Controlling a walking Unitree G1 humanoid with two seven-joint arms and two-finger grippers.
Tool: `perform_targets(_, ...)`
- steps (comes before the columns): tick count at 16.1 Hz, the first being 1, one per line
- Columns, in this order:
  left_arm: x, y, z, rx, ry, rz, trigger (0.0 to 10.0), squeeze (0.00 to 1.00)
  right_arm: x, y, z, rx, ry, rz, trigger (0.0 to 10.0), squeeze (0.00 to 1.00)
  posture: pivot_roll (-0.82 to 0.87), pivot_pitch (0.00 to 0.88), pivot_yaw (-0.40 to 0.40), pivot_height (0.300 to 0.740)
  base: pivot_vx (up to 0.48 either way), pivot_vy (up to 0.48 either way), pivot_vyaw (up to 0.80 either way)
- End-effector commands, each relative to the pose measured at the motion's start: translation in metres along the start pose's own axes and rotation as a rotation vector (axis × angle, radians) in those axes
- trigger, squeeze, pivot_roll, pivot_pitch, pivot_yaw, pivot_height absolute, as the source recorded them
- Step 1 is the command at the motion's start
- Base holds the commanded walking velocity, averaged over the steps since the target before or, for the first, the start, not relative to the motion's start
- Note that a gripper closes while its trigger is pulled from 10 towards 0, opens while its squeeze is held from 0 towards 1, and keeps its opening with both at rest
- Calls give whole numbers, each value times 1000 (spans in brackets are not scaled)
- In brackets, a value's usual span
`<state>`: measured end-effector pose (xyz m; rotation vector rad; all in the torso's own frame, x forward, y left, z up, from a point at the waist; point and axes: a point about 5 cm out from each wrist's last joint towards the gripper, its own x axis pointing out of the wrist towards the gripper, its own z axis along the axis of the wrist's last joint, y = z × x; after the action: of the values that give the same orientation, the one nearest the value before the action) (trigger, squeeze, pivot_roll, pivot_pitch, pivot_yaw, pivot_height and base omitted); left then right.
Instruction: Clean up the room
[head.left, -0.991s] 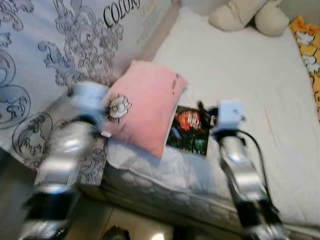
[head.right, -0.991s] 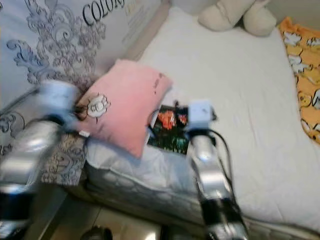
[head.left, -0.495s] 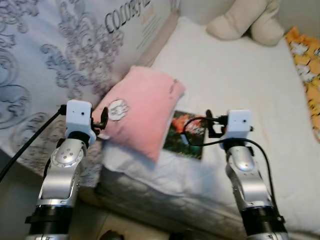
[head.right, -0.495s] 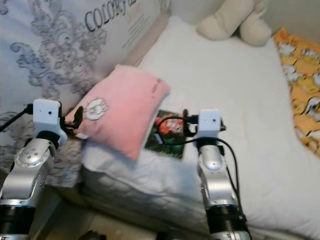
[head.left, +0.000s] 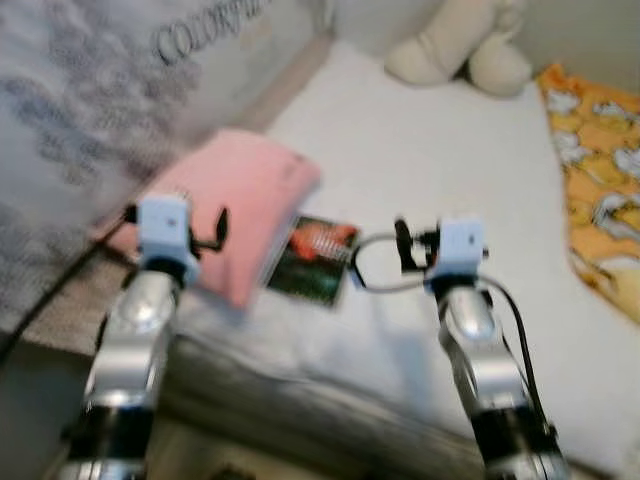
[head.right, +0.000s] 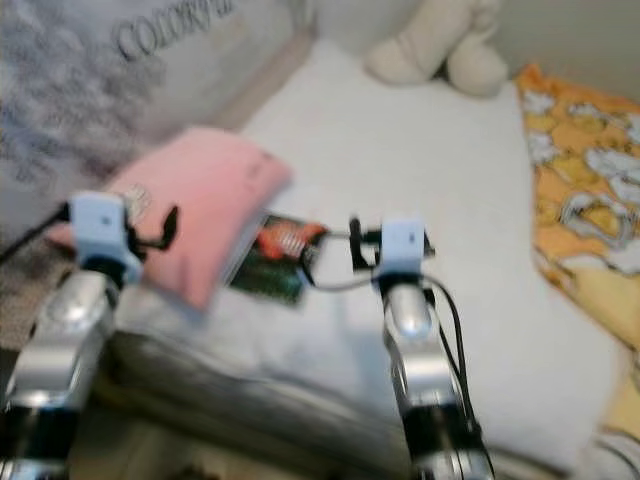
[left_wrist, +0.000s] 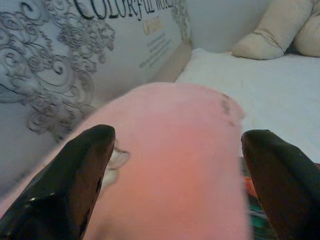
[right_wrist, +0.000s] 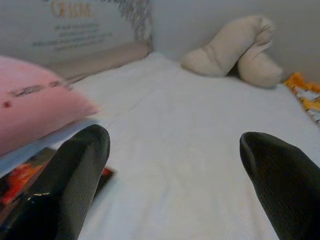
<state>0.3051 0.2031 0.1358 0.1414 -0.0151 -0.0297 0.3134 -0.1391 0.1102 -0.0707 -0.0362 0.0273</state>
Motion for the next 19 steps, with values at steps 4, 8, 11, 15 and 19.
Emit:
perform_targets(4,-2,-4,-7,-15,2,-33,10000,1000,-5,-13,-11,-18,36,-31,10000,1000,-39,17,-30,736,0,-428,-580)
perform_targets(8,1,-6,-6,-5,-4,-33,10000,1000,-1,-10,-9,-23,31,-23,10000,1000,-39,8,-28,736,0,-426,-761)
perform_targets(11,5,-4,-9,12,9,-20,10000,1000,2,-10,-8,-32,25,-18,10000,1000,-37,0,-27,736,0,-416,-752)
perform_targets(15,10,-6,-10,21,22,-8,10000,1000,7,-6,-7,-50,30,9,10000,0,-42,0,-23,736,0,-416,0)
perform_targets(19,12,-7,-9,23,21,3,10000,1000,8,-5,-8,-82,33,18,10000,0,-42,0,-24,736,0,-416,0)
